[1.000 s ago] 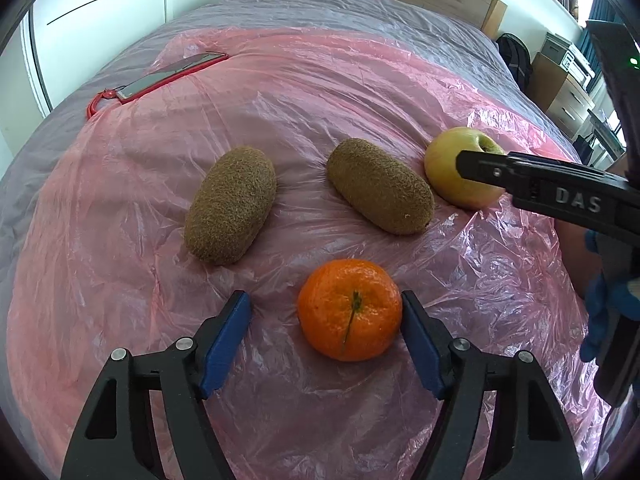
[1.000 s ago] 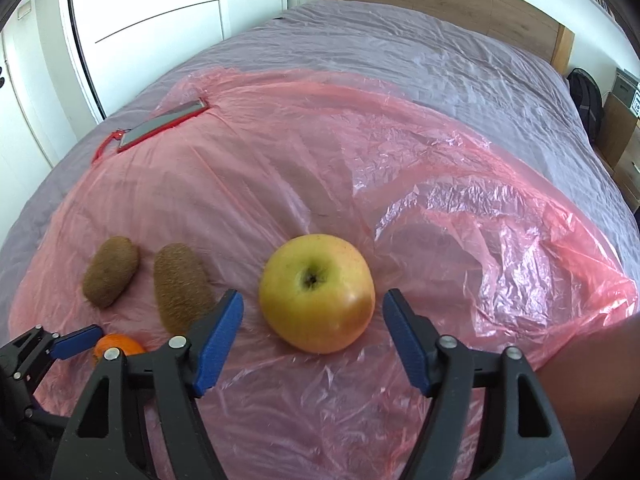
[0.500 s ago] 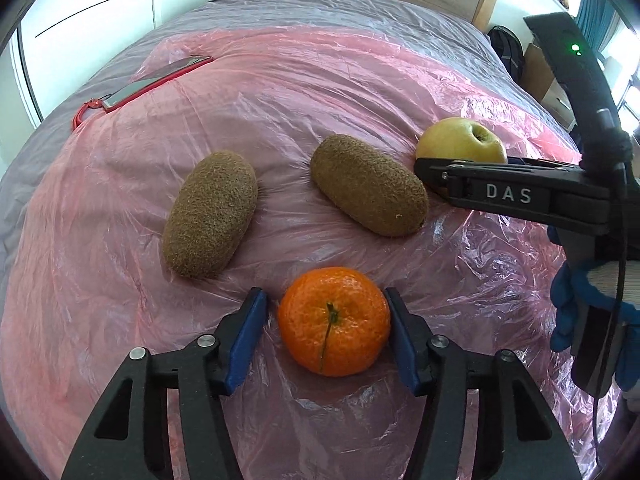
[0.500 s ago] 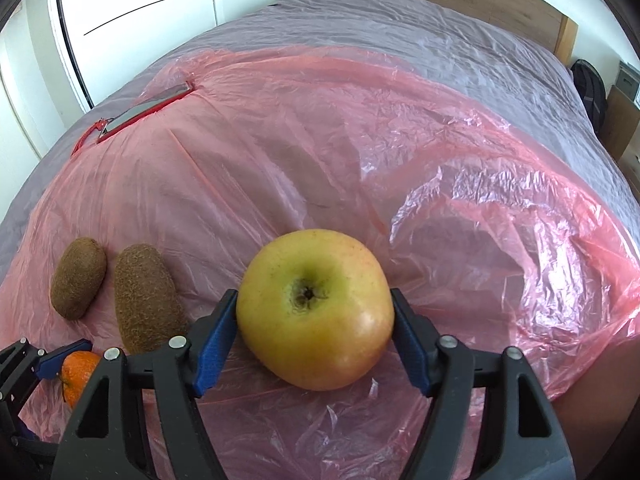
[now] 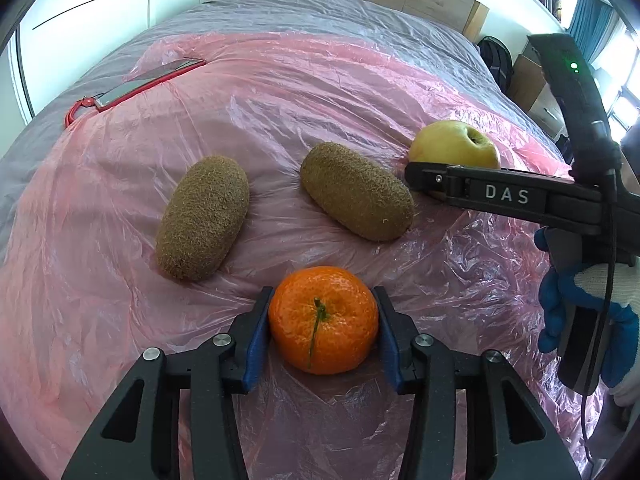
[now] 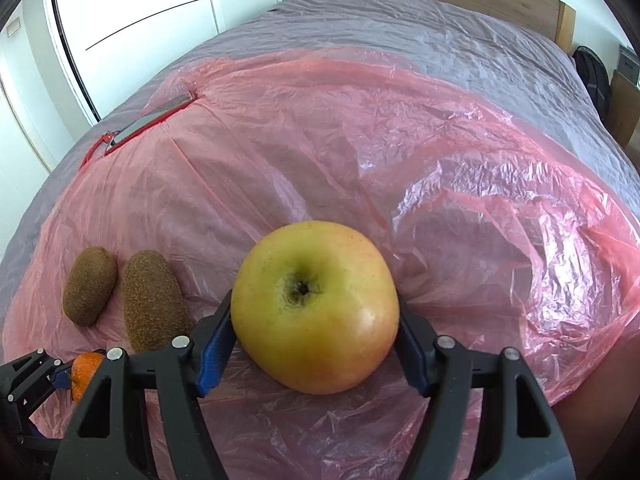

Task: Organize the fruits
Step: 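Grasp the yellow apple with the right tool while the left tool grasps the mandarin, then lift and carry the apple and mandarin past the kettle toward the green tray, then lower the apple and mandarin into the green tray and open both tools, then withdraw both open tools from the tray toward the two remaining kiwis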

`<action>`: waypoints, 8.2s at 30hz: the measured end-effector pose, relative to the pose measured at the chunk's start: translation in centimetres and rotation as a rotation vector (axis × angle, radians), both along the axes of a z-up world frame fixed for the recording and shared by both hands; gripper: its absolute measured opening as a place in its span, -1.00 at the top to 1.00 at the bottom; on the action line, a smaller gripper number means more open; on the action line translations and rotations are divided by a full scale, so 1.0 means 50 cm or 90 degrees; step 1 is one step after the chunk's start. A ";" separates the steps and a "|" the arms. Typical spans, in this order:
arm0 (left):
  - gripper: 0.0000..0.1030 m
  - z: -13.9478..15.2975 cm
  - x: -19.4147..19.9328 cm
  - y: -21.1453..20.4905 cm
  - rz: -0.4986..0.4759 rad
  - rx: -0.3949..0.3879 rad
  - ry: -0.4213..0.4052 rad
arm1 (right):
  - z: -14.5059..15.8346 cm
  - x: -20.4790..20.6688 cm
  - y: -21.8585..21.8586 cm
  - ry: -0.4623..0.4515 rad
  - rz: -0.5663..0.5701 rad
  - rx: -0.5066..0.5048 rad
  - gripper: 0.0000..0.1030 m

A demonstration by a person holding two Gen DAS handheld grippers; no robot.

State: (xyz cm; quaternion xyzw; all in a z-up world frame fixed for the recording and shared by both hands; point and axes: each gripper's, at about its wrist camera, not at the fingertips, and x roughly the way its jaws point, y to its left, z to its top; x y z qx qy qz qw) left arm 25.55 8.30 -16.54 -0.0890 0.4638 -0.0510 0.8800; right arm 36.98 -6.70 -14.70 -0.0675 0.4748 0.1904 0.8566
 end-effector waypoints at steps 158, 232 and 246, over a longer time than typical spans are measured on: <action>0.10 0.144 -0.048 -1.023 -0.424 0.054 -0.029 | 0.086 -0.212 -1.146 -0.055 -0.395 0.060 -0.88; -0.36 0.340 -0.384 -0.397 -0.170 0.073 -0.113 | 0.310 -0.704 -0.672 -0.053 -0.184 0.034 -1.00; -0.38 0.322 -0.418 -0.222 -0.069 0.049 -0.112 | 0.316 -0.732 -0.504 -0.055 -0.096 0.036 -1.00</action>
